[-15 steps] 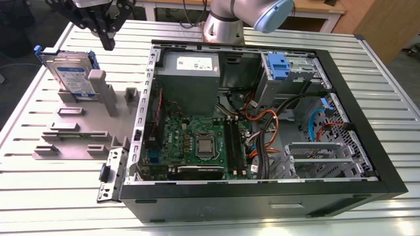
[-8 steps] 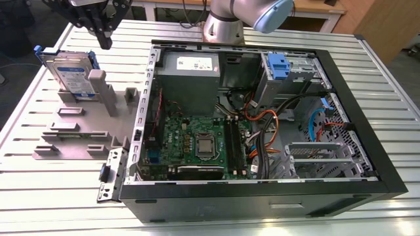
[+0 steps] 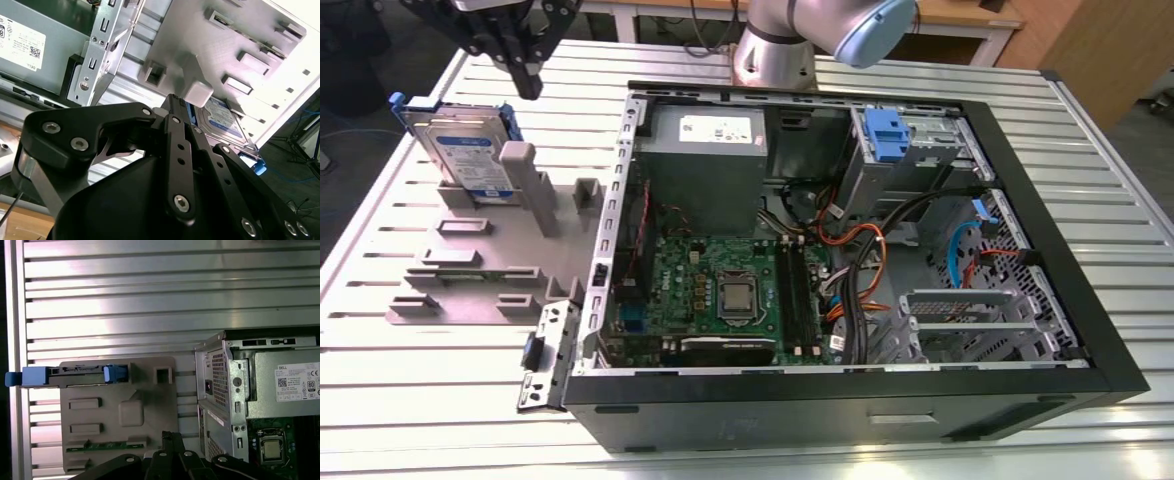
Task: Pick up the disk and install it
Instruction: 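Reach for the disk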
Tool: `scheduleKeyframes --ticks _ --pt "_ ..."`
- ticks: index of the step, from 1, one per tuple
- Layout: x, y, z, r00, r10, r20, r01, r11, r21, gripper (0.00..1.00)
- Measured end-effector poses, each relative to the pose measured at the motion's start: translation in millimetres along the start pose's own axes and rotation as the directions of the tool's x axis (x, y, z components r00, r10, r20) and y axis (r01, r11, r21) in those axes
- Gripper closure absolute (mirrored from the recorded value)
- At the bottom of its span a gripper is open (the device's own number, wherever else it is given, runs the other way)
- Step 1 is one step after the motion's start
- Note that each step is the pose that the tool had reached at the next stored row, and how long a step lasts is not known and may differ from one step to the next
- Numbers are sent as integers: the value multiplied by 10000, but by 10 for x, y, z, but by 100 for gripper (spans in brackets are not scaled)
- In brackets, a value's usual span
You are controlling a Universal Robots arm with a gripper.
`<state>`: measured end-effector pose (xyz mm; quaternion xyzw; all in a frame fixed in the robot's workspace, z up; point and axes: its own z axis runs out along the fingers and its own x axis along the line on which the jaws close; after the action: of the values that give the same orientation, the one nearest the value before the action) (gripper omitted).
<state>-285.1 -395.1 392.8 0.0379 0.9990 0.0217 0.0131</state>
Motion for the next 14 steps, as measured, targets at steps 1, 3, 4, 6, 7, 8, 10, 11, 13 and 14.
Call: scheduleKeyframes --ticks 1,3,4,6,7,8,10,11,13,14 --pt "5 0 0 10000 0 0 0 10000 0 89" --pt "16 0 -1 10000 0 -1 0 10000 1 89" --pt "22 -1 -1 10000 0 -1 0 10000 1 89" --pt "35 -2 -1 10000 0 0 0 10000 0 89" --pt "42 -2 -1 10000 0 0 0 10000 1 89" --pt "48 -2 -1 10000 0 0 0 10000 1 89" --pt "58 -3 -1 10000 1 0 -1 10000 0 89" --pt "62 -3 -1 10000 0 0 0 10000 1 89" --pt "70 -4 -1 10000 0 0 0 10000 1 89" --pt "73 -4 -1 10000 0 0 0 10000 0 89"
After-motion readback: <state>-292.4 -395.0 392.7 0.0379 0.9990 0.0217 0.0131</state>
